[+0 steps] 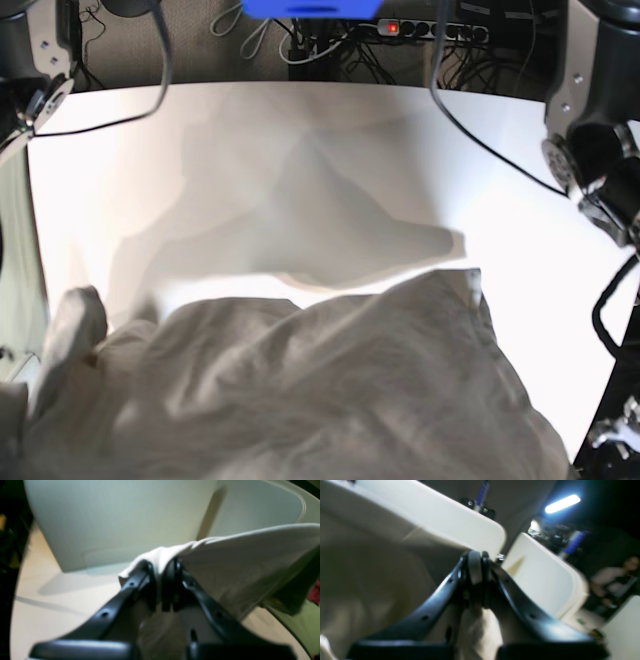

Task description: Layout the t-shirt on the table in an organized manner, then fold the t-shirt properly

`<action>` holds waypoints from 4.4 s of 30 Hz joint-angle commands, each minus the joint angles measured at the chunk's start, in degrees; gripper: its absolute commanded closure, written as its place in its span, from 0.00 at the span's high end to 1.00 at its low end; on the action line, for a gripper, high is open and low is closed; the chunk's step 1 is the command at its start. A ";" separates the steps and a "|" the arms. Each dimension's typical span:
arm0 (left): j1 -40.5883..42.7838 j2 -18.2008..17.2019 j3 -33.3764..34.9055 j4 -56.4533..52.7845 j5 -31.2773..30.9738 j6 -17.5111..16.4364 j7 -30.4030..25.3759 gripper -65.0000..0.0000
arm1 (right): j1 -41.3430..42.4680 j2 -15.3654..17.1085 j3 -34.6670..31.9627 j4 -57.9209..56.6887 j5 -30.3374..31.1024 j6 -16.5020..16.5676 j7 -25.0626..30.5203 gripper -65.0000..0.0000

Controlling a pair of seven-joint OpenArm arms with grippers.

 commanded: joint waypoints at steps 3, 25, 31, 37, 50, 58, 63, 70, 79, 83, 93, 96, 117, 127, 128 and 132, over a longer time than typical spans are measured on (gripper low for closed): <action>-4.64 -0.63 -0.08 -1.57 1.65 0.30 -1.16 0.01 | 1.27 0.96 -0.08 0.30 -0.76 -0.76 0.43 0.00; -2.09 -0.80 1.33 -6.41 3.67 0.30 -1.16 0.00 | 0.39 2.36 -0.52 0.30 -0.84 -0.76 -0.01 0.00; -4.02 2.10 1.41 -20.12 4.81 0.30 -5.47 0.00 | 1.44 2.27 -5.88 -4.62 -3.31 -0.76 0.61 0.00; -8.94 2.71 1.41 -30.23 4.64 0.30 -8.81 0.00 | 11.82 2.36 -7.91 -8.49 -14.56 -0.41 0.52 0.00; -7.98 2.18 1.41 -29.00 2.88 0.30 -8.55 0.00 | 0.39 -3.44 -7.55 -2.69 -15.61 -0.76 -0.36 0.00; -0.33 -1.07 0.53 -20.56 2.79 0.30 -5.73 0.00 | -6.38 -15.84 -8.08 -5.15 -15.79 -0.76 -0.62 0.00; 8.55 -2.83 -7.73 -16.69 2.70 0.21 -1.69 0.00 | -6.56 -17.95 -12.21 -10.07 -15.79 -0.76 -0.36 0.00; 23.76 -4.41 -20.30 -12.65 -5.03 0.21 2.22 0.00 | -6.12 -17.95 -20.65 -16.22 -15.79 -0.76 -0.36 0.00; 42.05 -4.59 -26.72 -12.74 -10.22 0.21 2.22 0.00 | -1.81 -20.58 -29.71 -34.07 -15.70 -0.76 5.97 0.26; 46.62 -4.67 -26.89 -12.74 -10.40 0.21 2.22 0.00 | 1.44 -22.69 -33.49 -45.23 -15.70 -0.76 13.36 0.27; 51.98 -6.17 -33.84 -12.74 -10.48 0.21 2.22 0.00 | 8.56 -23.92 -33.66 -71.61 -15.79 -0.85 23.91 0.36; 51.98 -5.90 -34.45 -12.74 -10.48 0.21 2.22 0.00 | 7.95 -23.92 -33.84 -73.72 -15.79 -0.85 25.84 0.36; 51.36 -6.17 -34.45 -12.74 -10.92 0.21 2.22 0.00 | -21.24 -9.24 -38.06 -29.41 -15.70 -0.76 25.66 0.17; 51.89 -5.64 -34.10 -12.74 -17.87 0.21 2.22 0.00 | -1.90 -22.96 -43.25 -43.83 -15.79 -0.85 19.95 0.44; 51.89 -5.55 -34.10 -12.74 -17.87 0.21 2.22 0.00 | -0.32 -24.19 -44.57 -45.94 -15.88 -0.85 19.95 0.44; 51.89 -5.11 -34.10 -12.74 -17.78 0.21 2.22 0.00 | 6.45 -27.88 -49.58 -56.05 -15.88 -0.85 20.74 0.44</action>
